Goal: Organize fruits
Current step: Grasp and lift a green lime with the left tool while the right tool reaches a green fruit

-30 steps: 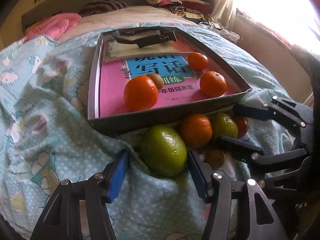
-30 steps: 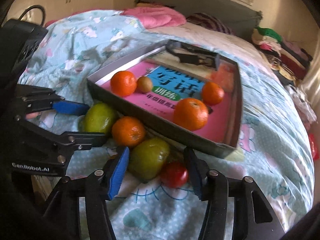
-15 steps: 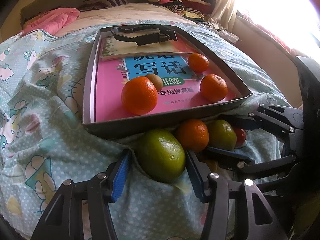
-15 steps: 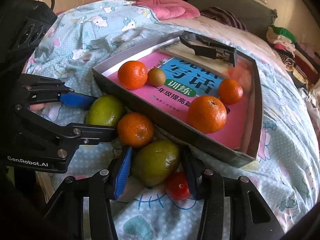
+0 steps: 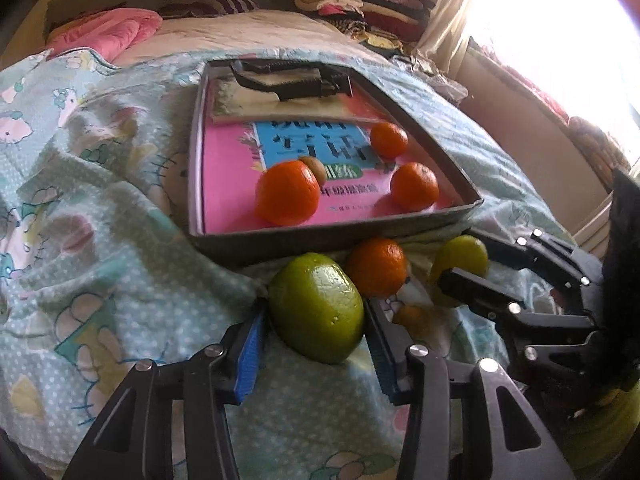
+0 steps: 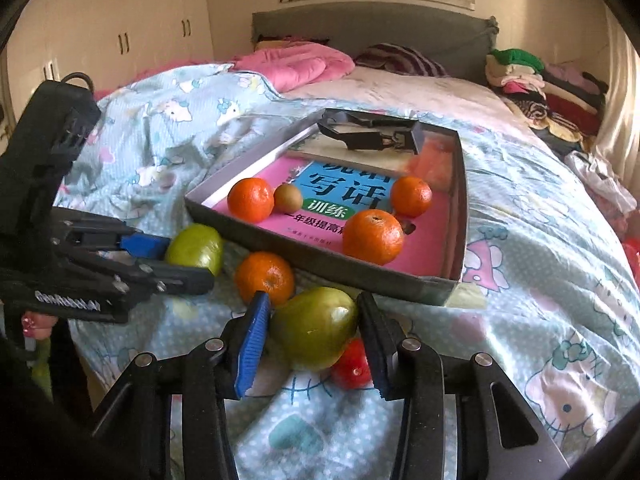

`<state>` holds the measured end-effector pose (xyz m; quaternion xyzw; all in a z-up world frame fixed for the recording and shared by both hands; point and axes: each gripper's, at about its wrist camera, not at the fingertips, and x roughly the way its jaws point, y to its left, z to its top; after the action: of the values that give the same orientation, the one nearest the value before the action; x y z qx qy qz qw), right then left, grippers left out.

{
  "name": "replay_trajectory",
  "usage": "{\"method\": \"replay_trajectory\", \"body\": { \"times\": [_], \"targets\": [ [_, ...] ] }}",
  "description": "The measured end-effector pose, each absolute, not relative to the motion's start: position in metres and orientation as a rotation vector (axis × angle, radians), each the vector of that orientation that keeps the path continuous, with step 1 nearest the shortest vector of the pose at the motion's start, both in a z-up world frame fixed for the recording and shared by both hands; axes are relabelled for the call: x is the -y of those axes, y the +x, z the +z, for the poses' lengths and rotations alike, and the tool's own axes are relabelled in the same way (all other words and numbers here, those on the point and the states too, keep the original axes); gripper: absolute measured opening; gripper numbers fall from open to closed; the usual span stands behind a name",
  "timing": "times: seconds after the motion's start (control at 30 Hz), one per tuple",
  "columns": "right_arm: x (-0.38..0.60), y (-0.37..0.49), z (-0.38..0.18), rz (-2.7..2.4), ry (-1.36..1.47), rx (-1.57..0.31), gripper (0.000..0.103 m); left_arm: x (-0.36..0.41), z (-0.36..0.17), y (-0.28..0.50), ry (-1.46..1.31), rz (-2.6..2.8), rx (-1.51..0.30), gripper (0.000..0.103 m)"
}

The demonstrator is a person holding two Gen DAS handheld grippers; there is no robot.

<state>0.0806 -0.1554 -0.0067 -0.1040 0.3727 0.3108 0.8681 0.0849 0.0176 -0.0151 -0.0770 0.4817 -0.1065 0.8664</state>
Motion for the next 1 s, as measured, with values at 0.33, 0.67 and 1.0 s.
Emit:
{"method": "replay_trajectory", "body": {
  "times": [0.33, 0.67, 1.0],
  "targets": [
    [0.148, 0.080, -0.013, 0.645, -0.227, -0.791, 0.045, -0.031, 0.014, 0.080, -0.197, -0.202, -0.938, 0.047],
    [0.165, 0.091, 0.027, 0.610, -0.150, -0.682, 0.028, -0.040, 0.021, 0.094, -0.199, -0.163, -0.920, 0.048],
    [0.171, 0.098, 0.009, 0.641, -0.112, -0.776, 0.034, -0.039, 0.015, 0.106, -0.180, -0.140, -0.916, 0.048]
  ]
}}
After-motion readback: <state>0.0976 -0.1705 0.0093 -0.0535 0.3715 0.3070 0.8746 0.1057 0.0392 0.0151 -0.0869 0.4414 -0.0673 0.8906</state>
